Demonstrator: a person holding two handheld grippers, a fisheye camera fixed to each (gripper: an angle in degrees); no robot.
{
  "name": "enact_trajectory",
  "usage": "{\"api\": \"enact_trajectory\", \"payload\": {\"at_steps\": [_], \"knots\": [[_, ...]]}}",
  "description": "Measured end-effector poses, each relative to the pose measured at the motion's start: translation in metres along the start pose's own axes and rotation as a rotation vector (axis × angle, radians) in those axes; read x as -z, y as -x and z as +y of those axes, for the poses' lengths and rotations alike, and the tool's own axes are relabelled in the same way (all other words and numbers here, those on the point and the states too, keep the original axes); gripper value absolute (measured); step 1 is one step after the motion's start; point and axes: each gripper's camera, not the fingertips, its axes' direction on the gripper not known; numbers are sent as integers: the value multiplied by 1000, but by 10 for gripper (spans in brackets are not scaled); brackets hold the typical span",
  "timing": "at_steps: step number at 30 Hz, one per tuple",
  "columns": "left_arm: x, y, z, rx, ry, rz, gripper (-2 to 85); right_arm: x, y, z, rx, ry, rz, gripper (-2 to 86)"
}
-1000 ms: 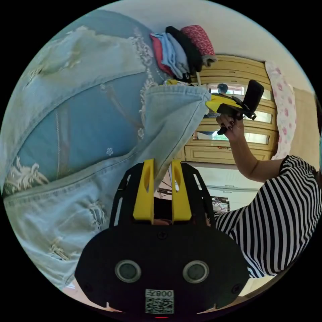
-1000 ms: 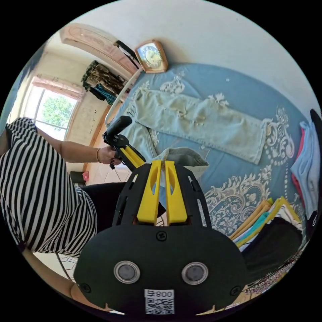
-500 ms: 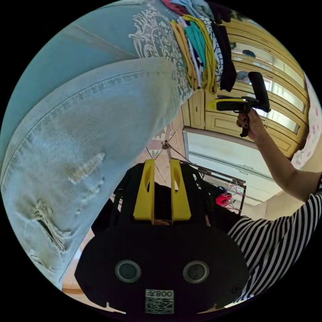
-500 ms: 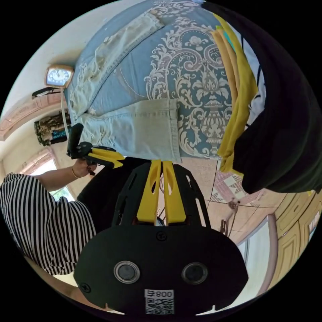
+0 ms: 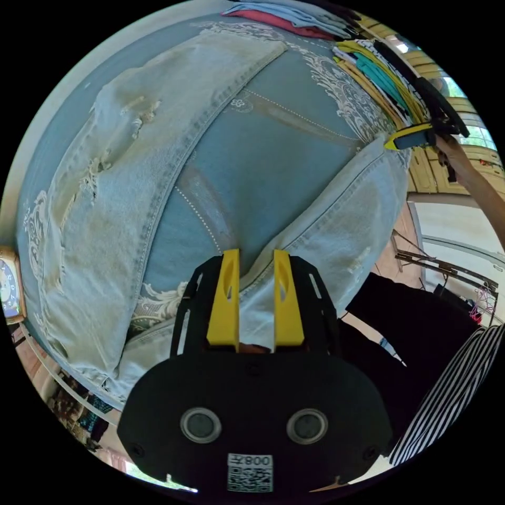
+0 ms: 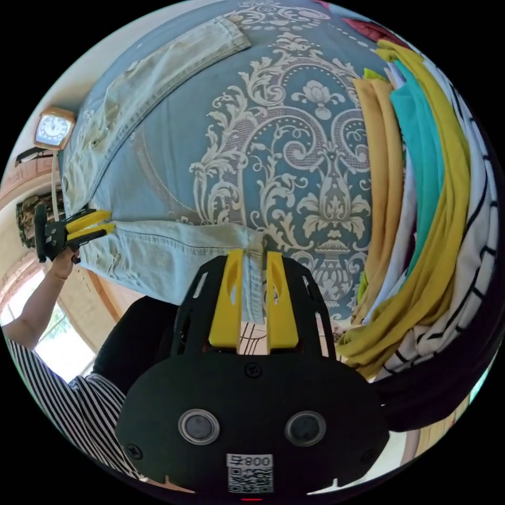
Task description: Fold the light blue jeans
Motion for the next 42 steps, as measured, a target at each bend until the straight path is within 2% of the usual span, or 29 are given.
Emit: {"api": "enact_trajectory", "payload": {"at_steps": [1, 2, 4, 8, 10, 14, 19, 23, 28, 33, 35, 37, 39, 42], "knots": [[0, -1, -4, -2, 10, 15, 34, 4, 6, 3, 35, 0, -20, 46], [2, -2, -5, -6, -2, 84, 24, 10, 12, 6, 54, 12, -2, 38], [10, -3, -6, 26, -31, 94, 16, 29, 19, 13, 75, 3, -8, 31], [48, 7, -11, 131, -195, 101, 12, 88, 13, 25, 38, -137, -141, 28], [55, 15, -20, 172, -259, 118, 17, 97, 11, 17, 32, -135, -162, 30], [32, 34, -49, 267, -168, 170, 42, 80, 20, -8, 4, -21, -101, 41], [65, 52, -26, 375, -333, 215, 92, 118, 62, -7, 69, -167, 49, 94], [92, 90, -21, 440, -370, 119, 116, 145, 105, -54, 201, -243, 43, 124], [118, 139, -58, 423, -316, -38, 129, 160, 118, -116, 158, -289, 61, 132], [133, 163, -120, 317, -223, -130, 131, 141, 118, -132, 65, -200, 42, 116], [133, 161, -148, 252, -135, -165, 118, 140, 132, -122, 44, -277, 158, 82], [143, 159, -154, 217, -111, -165, 91, 141, 141, -118, 51, -281, 173, 58], [156, 153, -149, 181, -143, -149, 33, 147, 148, -116, 71, -252, 159, 36], [186, 141, -143, 190, -182, -170, 21, 175, 155, -97, 111, -292, 101, 25]]}}
